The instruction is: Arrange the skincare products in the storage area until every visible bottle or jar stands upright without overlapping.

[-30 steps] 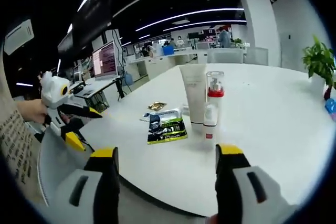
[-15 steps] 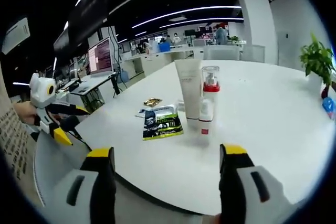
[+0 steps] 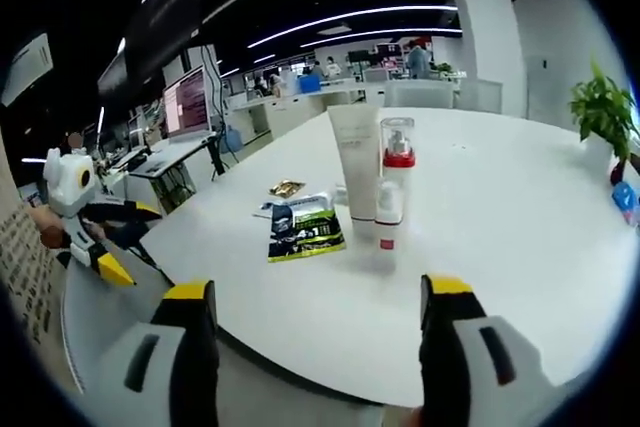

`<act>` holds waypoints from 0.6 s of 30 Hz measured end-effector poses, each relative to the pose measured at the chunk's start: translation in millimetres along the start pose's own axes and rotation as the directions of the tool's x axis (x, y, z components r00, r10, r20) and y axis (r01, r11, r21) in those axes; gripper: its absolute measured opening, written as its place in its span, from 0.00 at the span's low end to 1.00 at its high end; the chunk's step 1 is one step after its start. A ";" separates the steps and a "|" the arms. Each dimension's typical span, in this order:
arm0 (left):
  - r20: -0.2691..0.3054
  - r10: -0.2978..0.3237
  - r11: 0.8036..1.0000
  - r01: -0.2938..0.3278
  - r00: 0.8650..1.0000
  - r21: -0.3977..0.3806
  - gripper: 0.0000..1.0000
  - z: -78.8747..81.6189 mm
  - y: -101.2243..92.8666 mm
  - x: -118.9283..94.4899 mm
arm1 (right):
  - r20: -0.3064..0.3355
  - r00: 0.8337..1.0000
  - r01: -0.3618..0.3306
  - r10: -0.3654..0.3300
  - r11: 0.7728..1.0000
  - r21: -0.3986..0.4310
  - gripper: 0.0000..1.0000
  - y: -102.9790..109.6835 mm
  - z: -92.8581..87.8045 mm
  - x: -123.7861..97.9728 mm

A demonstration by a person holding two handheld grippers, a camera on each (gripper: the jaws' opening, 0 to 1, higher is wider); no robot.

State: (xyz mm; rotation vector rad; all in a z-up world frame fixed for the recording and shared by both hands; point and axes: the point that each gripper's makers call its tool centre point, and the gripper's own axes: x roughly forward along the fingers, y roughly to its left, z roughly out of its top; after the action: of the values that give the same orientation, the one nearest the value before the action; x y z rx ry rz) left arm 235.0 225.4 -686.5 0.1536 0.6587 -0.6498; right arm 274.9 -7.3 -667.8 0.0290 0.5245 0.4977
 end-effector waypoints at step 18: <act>-0.004 -0.012 0.998 0.011 1.000 -0.060 0.85 -1.5 0.6 1.2 | -0.029 1.000 -0.002 0.004 0.999 0.048 0.85 -9.7 4.5 2.1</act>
State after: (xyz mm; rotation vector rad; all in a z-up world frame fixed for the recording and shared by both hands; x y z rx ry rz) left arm 235.4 225.8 -688.4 0.0953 0.6831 -0.6400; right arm 283.0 -14.5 -666.4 0.0686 0.5646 0.4890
